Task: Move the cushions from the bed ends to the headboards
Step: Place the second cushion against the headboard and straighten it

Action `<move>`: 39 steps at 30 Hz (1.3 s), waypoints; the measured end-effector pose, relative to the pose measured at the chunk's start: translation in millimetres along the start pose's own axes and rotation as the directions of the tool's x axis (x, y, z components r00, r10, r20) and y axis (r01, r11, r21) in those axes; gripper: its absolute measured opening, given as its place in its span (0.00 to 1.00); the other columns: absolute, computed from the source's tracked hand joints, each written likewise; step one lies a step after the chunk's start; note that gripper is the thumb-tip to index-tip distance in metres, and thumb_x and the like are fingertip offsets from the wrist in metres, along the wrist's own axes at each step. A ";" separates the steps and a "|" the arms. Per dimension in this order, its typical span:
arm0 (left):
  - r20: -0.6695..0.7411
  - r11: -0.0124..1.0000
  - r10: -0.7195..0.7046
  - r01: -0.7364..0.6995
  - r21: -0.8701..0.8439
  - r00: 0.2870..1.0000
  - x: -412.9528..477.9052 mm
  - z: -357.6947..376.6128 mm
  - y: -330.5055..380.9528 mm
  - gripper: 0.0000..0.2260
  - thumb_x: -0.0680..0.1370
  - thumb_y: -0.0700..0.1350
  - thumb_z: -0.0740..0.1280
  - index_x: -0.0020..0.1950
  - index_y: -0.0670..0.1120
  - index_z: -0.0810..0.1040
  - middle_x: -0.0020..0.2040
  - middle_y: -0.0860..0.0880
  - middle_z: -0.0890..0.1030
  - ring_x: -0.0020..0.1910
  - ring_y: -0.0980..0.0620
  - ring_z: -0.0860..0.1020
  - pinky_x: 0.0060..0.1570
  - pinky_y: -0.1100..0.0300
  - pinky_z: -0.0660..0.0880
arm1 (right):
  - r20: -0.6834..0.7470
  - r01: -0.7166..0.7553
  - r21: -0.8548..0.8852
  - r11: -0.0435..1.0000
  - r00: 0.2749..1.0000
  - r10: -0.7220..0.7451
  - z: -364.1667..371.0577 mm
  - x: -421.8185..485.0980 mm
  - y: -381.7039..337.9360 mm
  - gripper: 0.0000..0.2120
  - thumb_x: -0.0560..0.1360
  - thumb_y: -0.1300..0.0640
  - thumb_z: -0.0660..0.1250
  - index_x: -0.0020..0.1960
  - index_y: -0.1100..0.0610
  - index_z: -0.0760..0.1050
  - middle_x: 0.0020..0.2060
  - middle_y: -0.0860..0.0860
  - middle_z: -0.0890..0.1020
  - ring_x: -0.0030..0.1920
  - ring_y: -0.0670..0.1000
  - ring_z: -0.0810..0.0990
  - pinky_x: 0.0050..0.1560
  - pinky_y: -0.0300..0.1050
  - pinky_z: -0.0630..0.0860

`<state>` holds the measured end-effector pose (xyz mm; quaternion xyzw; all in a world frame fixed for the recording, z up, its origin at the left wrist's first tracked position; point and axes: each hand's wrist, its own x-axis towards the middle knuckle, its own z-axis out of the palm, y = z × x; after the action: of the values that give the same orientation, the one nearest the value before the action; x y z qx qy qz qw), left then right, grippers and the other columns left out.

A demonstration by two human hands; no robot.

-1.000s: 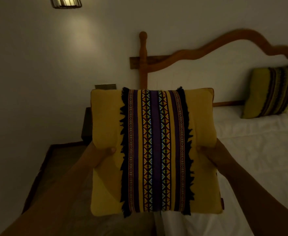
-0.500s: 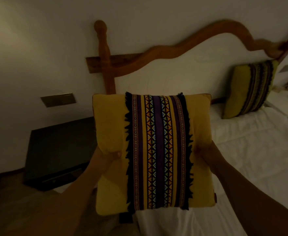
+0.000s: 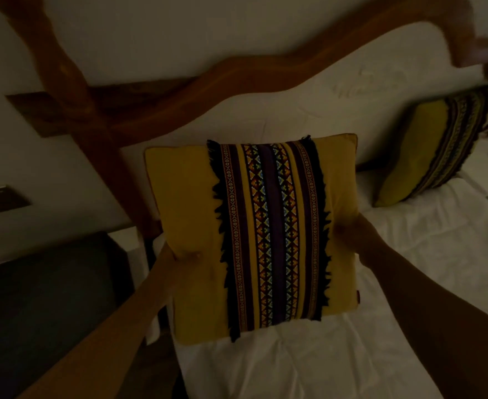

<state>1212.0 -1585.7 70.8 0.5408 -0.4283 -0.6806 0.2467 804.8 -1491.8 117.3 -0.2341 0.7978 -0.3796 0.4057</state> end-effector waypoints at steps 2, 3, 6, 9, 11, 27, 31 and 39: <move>0.080 1.000 -0.001 -0.001 0.018 0.997 20.7 8.1 2.9 0.34 0.73 0.46 0.76 0.73 0.60 0.62 0.59 0.60 0.77 0.54 0.58 0.80 0.43 0.63 0.81 | -0.014 -0.017 -0.002 1.000 1.000 0.017 -5.8 28.7 0.2 0.22 0.75 0.67 0.68 0.69 0.59 0.71 0.55 0.59 0.80 0.54 0.60 0.80 0.55 0.62 0.79; 0.118 0.999 0.001 -0.006 0.039 0.993 29.7 12.3 3.8 0.38 0.70 0.48 0.78 0.75 0.58 0.61 0.62 0.57 0.77 0.60 0.53 0.79 0.49 0.58 0.82 | -0.020 -0.018 0.005 1.000 1.000 0.018 -8.0 41.5 0.2 0.22 0.75 0.67 0.68 0.68 0.60 0.71 0.54 0.59 0.80 0.52 0.59 0.81 0.57 0.63 0.78; 0.166 0.997 -0.009 -0.004 0.079 0.986 57.8 26.0 4.6 0.44 0.67 0.50 0.77 0.79 0.51 0.60 0.70 0.49 0.74 0.68 0.45 0.75 0.65 0.44 0.74 | -0.027 -0.010 0.047 0.999 1.000 0.012 -12.3 77.3 -0.5 0.23 0.76 0.68 0.67 0.69 0.59 0.70 0.49 0.55 0.80 0.49 0.56 0.81 0.48 0.55 0.79; 0.146 0.998 0.002 -0.012 0.067 0.989 89.0 42.9 1.7 0.37 0.72 0.42 0.74 0.78 0.50 0.62 0.71 0.46 0.74 0.69 0.43 0.74 0.68 0.41 0.72 | -0.016 -0.010 0.090 0.996 1.000 0.011 -15.4 109.7 -1.4 0.23 0.76 0.68 0.66 0.69 0.57 0.70 0.52 0.57 0.81 0.54 0.60 0.80 0.44 0.51 0.78; 0.109 0.997 0.023 -0.031 0.070 0.994 108.7 53.0 -1.6 0.36 0.75 0.40 0.74 0.79 0.49 0.61 0.73 0.44 0.73 0.69 0.42 0.74 0.69 0.39 0.70 | -0.004 -0.008 0.133 0.991 1.000 0.009 -17.2 129.8 -2.6 0.24 0.76 0.67 0.66 0.71 0.55 0.69 0.57 0.58 0.80 0.56 0.59 0.80 0.50 0.57 0.79; -0.020 0.935 0.096 -0.084 0.346 0.995 201.8 94.1 -44.0 0.41 0.68 0.53 0.71 0.78 0.47 0.61 0.71 0.48 0.72 0.69 0.47 0.71 0.71 0.48 0.68 | 0.016 -0.051 0.233 0.971 0.999 0.049 4.0 235.1 40.3 0.32 0.74 0.72 0.65 0.72 0.49 0.66 0.53 0.44 0.79 0.51 0.46 0.79 0.43 0.44 0.75; -0.060 0.939 0.068 -0.044 0.340 0.996 229.3 88.7 -67.1 0.32 0.74 0.42 0.76 0.74 0.47 0.66 0.66 0.49 0.74 0.66 0.48 0.73 0.62 0.60 0.67 | -0.036 -0.041 0.215 0.976 0.998 0.050 13.9 254.5 57.5 0.30 0.77 0.67 0.63 0.76 0.51 0.62 0.59 0.49 0.77 0.52 0.47 0.78 0.44 0.45 0.74; -0.049 0.944 0.075 -0.055 0.325 0.996 232.4 87.2 -66.9 0.37 0.68 0.52 0.77 0.74 0.50 0.66 0.64 0.53 0.73 0.64 0.51 0.73 0.63 0.56 0.69 | -0.077 -0.013 0.068 0.998 0.997 0.018 14.1 260.7 61.7 0.26 0.80 0.61 0.64 0.76 0.55 0.63 0.67 0.57 0.76 0.63 0.59 0.77 0.62 0.60 0.76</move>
<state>1069.8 -1709.6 -103.8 0.5799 -0.5440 -0.5759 0.1900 666.2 -1638.2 -59.6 -0.1992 0.8014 -0.4119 0.3853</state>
